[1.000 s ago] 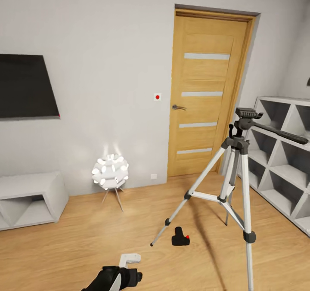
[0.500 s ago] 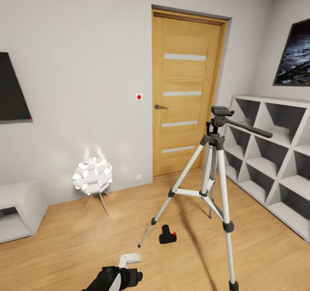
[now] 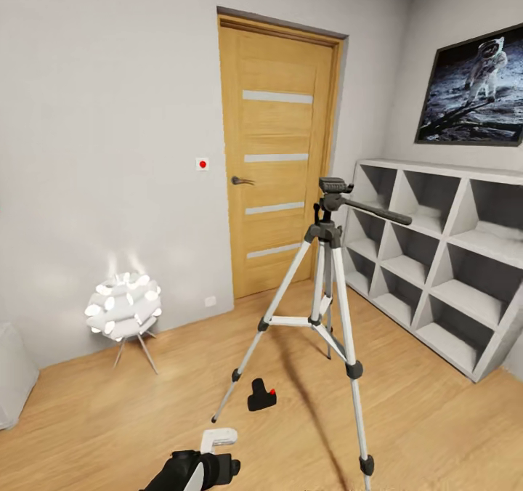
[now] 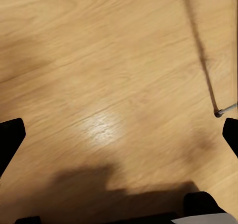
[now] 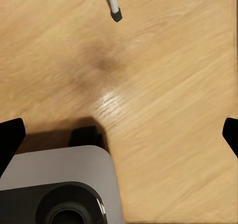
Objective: Attach the digital camera to the camera tripod in the bedroom.
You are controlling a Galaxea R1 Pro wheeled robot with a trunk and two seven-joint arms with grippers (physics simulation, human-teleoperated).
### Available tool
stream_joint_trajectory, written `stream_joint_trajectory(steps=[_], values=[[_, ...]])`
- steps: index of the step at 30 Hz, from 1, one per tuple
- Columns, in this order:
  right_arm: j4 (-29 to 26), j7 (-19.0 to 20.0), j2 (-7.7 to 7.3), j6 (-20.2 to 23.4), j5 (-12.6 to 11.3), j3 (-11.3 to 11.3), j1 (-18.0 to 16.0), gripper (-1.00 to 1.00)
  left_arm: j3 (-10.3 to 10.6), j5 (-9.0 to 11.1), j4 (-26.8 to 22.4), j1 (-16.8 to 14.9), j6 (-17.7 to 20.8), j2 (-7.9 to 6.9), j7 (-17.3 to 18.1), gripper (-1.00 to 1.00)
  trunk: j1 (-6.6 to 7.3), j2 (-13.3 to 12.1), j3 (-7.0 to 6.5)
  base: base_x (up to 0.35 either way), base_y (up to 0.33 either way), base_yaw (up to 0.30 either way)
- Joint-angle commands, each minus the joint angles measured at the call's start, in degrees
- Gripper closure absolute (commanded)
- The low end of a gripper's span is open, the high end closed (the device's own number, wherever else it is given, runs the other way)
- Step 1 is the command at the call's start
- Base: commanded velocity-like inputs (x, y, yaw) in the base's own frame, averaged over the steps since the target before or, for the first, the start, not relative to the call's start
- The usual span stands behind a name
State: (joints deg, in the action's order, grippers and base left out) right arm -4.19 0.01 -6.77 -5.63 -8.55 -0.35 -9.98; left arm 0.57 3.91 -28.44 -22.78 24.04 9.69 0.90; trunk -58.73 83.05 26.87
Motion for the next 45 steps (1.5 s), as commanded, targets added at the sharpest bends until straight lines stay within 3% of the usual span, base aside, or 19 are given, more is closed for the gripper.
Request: stream_joint_trajectory(steps=[1, 36, 45], values=[[0.06, 0.00, 0.01, -0.22, -0.41, 0.00, -0.05, -1.00, 0.06, 0.40, -0.10, 0.00, 0.33, -0.02, -0.02, -1.00, 0.00, 0.03, 0.06, 0.000, 0.098, -0.261], [0.06, 0.07, 0.04, -0.45, -0.41, 0.01, -0.04, -1.00, 0.10, 0.36, -0.13, 0.01, 0.40, -0.19, 0.16, -1.00, 0.00, 0.03, 0.06, 0.011, 0.285, -0.261], [0.06, 0.08, 0.13, -0.72, -0.41, 0.01, 0.02, -1.00, 0.12, 0.26, -0.13, 0.01, 0.40, -0.19, 0.05, -1.00, 0.00, 0.03, 0.06, 0.116, 0.194, -0.120]])
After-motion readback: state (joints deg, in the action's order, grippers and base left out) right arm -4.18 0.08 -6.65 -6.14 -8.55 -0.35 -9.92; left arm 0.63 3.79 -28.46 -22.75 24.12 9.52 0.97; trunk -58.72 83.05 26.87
